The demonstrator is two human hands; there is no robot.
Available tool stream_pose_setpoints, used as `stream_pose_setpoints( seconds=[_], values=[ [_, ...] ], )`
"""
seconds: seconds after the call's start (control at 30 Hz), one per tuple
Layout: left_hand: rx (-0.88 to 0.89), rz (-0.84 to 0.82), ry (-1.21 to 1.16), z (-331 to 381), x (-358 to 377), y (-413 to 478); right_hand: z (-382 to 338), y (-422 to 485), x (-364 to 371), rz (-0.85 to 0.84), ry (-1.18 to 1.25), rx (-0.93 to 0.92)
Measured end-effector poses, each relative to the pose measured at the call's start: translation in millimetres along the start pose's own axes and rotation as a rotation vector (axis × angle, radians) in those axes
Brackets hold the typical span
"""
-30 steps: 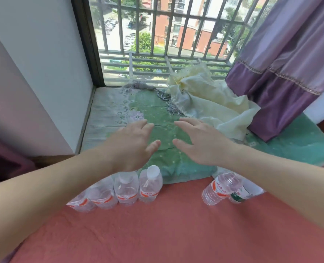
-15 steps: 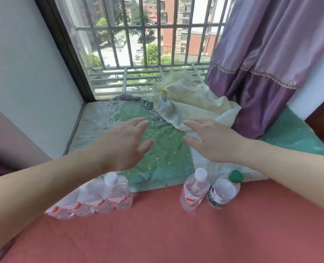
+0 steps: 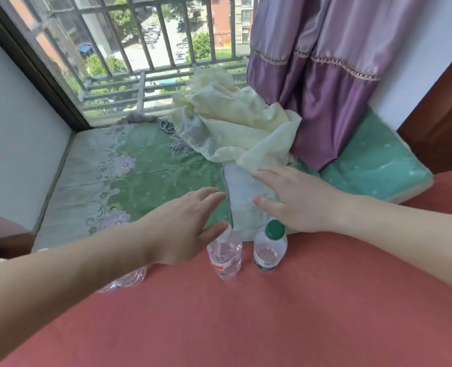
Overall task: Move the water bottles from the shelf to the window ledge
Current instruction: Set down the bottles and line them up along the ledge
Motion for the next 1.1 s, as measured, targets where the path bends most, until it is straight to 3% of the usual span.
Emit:
stream_pose_setpoints(
  seconds=[0.3, 0.43, 0.8, 1.1],
  values=[
    [-0.067, 0.018, -0.07, -1.7, -9.8, -9.2, 14.2, 0.9, 8.0, -0.011, 0.062, 0.008],
    [-0.022, -0.045, -0.023, 8.1, 17.1, -0.6, 10.5, -8.0, 11.7, -0.025, 0.056, -0.041],
    [0.007, 0.036, -0.062, 11.7, 24.6, 9.6, -5.0, -24.2, 24.6, -0.131, -0.049, -0.175],
    [0.001, 0.062, -0.128, 8.0, 22.7, 15.3, -1.6, -26.6, 26.6, -0.111, 0.018, -0.091]
  ],
)
Point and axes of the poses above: each hand's wrist, its own y-axis towards the middle knuckle, its own x-axis out of the palm, z = x × y, the point moved 9 cm from there along y, towards the middle knuckle, and after that the axes turned 5 degrees about -y, right-handed, at the moved point
